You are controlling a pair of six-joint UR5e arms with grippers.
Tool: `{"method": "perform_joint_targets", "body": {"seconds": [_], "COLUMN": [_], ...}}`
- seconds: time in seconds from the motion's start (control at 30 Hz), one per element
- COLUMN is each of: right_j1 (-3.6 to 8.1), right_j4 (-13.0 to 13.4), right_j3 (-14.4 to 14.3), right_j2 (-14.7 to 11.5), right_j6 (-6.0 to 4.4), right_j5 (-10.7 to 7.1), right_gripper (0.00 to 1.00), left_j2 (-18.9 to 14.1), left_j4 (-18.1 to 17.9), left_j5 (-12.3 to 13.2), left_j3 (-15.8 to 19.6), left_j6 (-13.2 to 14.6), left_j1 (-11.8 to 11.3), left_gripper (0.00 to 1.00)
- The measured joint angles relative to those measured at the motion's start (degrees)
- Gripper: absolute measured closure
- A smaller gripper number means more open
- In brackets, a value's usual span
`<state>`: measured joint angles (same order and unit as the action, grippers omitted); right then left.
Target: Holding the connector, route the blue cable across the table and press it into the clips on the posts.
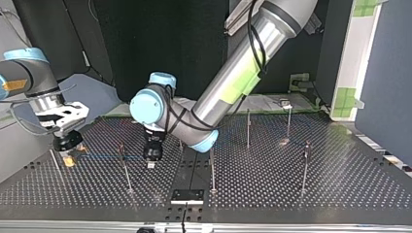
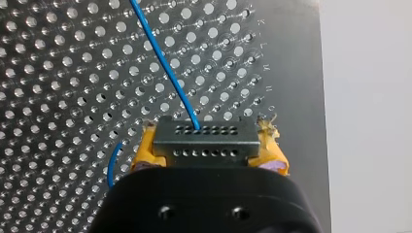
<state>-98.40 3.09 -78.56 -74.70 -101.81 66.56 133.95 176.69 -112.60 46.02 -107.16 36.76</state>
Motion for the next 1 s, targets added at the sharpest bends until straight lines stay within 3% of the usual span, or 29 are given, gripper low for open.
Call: {"method": "perform_joint_targets", "body": {"seconds": [0.03, 0.1, 0.13, 0.2, 0.27, 0.67, 1.0], "right_j1": [0.01, 0.01, 0.01, 0.01, 0.0, -0.16, -0.31], "right_j4": [0.0, 0.0, 0.0, -0.01, -0.05, -0.16, -0.25], "right_j3": [0.0, -0.01, 0.0, 0.01, 0.01, -0.03, -0.04], "right_j2": [0.0, 0.02, 0.02, 0.03, 0.03, 0.06, 0.04], "right_j6": [0.03, 0.09, 0.13, 0.16, 0.19, 0.27, 0.22], "right_j5": [-0.01, -0.02, -0.01, -0.02, -0.02, -0.06, -0.11], "right_gripper": [1.0, 1.0, 1.0, 1.0, 1.0, 1.0, 1.0], "left_j2": [0.0, 0.0, 0.0, 0.02, 0.02, -0.22, -3.46], "left_j4": [0.18, 0.62, 0.85, 1.49, 2.32, 7.4, 10.77], "left_j5": [0.07, 0.13, 0.13, 0.09, -0.13, -1.56, 0.73], "left_j3": [0.0, 0.01, 0.04, 0.15, 0.27, 0.37, 3.42], "left_j6": [-0.03, -0.1, -0.16, -0.41, -0.54, -0.65, -0.44], "left_j1": [0.11, 0.35, 0.44, 0.61, 0.73, 1.2, 2.4], "left_gripper": [0.74, 0.44, 0.44, 0.05, 0.0, 0.0, 0.0]}}
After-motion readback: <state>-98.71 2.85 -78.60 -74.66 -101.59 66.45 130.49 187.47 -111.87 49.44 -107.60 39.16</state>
